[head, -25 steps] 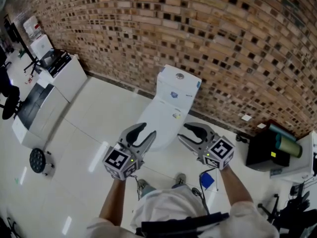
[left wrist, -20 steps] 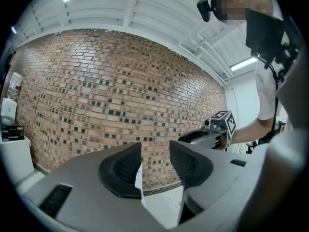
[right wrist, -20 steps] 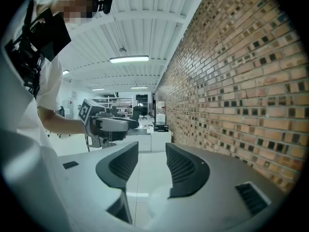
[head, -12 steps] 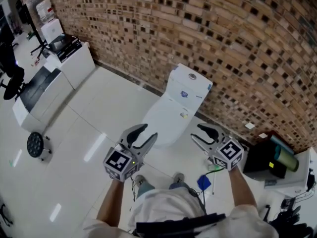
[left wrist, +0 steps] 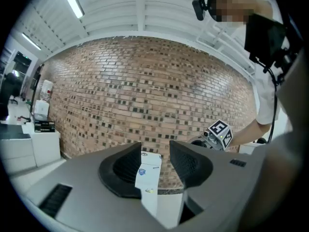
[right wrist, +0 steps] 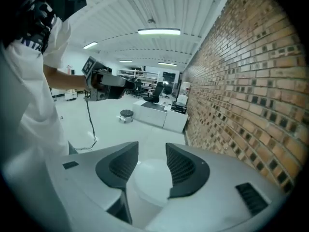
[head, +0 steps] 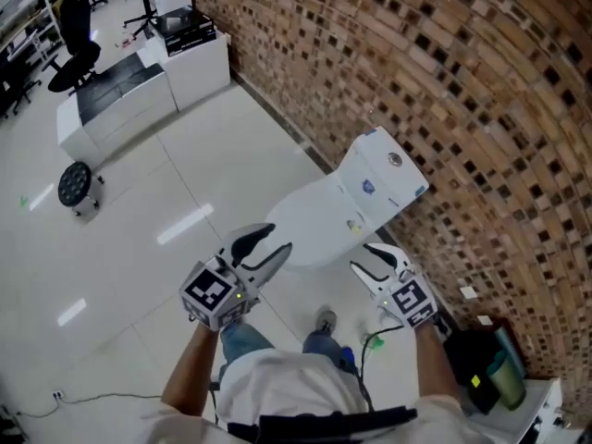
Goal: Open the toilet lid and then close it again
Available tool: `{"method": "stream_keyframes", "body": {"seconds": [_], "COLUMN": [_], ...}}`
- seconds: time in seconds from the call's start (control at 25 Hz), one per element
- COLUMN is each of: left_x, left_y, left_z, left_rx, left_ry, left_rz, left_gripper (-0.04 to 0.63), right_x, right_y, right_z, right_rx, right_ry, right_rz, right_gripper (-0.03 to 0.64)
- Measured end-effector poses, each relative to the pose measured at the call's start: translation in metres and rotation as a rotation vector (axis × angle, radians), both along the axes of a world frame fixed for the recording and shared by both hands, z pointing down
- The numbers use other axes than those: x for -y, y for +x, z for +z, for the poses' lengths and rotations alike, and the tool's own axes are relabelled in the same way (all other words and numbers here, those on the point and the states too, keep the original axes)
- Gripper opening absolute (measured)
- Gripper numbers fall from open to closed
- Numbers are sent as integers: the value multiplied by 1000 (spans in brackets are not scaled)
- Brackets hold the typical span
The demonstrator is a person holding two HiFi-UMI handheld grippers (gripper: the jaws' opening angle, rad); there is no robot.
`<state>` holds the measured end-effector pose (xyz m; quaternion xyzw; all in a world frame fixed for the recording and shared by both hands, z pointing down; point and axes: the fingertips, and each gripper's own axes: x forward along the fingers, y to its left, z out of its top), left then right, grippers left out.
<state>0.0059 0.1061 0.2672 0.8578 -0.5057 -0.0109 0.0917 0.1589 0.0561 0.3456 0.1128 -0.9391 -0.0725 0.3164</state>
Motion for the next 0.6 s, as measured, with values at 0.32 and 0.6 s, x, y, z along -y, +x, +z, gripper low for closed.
{"method": "stream_keyframes", "body": {"seconds": [0.32,0.6], "left_x": [41,58], "left_y": [70,56], "left_z": [46,122], "left_rx": [7,110], "left_ry": [-86,-129], "left_rz": [-180,-251], "left_gripper": [181,181], "right_x": [46,56], "right_y": [70,62], "right_z": [53,169], "right_rx": [-179,-374], "right_ry": [94,146], "right_rz": [-264,-456], "right_gripper": [186,189]}}
